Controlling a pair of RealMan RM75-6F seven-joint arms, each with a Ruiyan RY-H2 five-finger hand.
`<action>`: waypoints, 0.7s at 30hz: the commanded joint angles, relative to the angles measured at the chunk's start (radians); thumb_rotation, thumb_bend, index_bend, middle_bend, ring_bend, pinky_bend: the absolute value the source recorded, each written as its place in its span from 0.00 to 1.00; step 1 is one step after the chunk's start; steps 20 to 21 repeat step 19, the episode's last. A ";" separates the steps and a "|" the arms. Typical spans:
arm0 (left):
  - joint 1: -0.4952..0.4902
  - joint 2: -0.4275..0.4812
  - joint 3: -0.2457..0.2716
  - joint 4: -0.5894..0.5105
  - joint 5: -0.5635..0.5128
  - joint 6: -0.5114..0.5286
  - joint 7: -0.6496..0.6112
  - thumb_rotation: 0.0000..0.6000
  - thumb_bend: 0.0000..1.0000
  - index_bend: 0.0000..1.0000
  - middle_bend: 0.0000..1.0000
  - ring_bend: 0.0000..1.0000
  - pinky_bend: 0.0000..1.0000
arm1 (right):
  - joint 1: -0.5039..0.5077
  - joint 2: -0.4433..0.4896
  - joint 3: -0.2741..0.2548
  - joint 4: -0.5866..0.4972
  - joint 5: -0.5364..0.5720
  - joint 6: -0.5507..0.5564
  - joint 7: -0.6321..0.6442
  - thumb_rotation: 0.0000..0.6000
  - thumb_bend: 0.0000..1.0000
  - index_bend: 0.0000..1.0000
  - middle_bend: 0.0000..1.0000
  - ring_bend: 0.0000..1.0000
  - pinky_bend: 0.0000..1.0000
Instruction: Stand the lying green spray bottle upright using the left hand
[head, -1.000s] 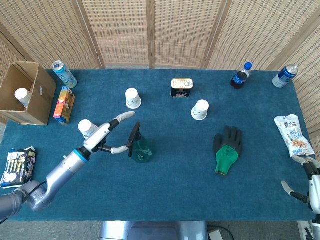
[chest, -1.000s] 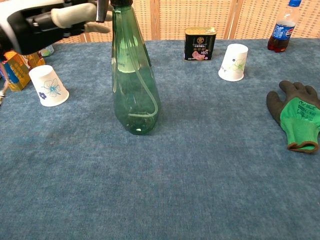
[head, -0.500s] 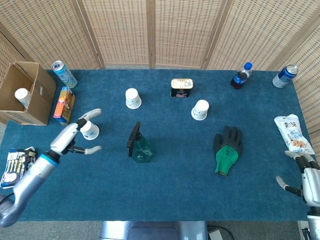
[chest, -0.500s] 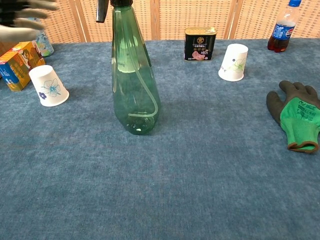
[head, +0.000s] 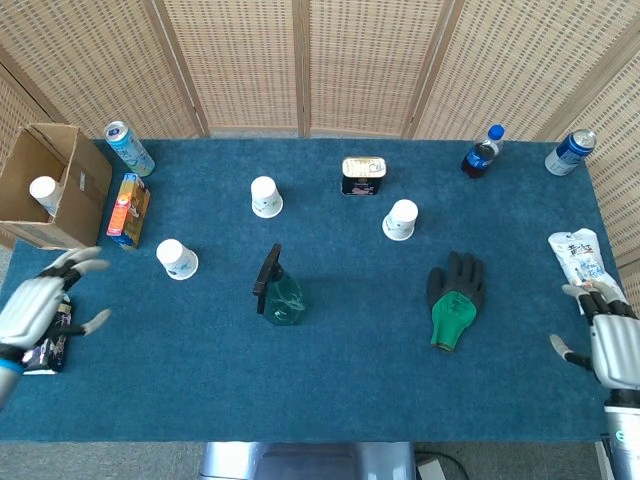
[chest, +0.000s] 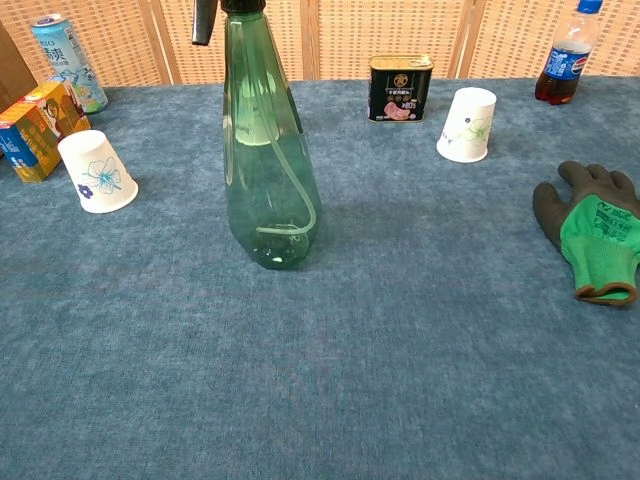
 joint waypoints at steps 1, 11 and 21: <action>0.114 0.041 0.046 -0.046 -0.025 0.108 0.085 0.84 0.36 0.23 0.15 0.11 0.20 | 0.013 0.000 -0.001 0.002 -0.008 -0.010 -0.021 1.00 0.25 0.26 0.30 0.16 0.33; 0.213 0.017 0.032 -0.048 -0.048 0.213 0.268 0.85 0.36 0.25 0.16 0.11 0.13 | 0.025 -0.003 -0.009 -0.007 -0.013 -0.014 -0.032 1.00 0.25 0.26 0.30 0.15 0.32; 0.212 0.013 0.005 -0.049 -0.042 0.173 0.269 0.85 0.36 0.25 0.16 0.11 0.16 | 0.029 -0.001 -0.013 -0.018 -0.013 -0.012 -0.039 1.00 0.25 0.26 0.29 0.15 0.32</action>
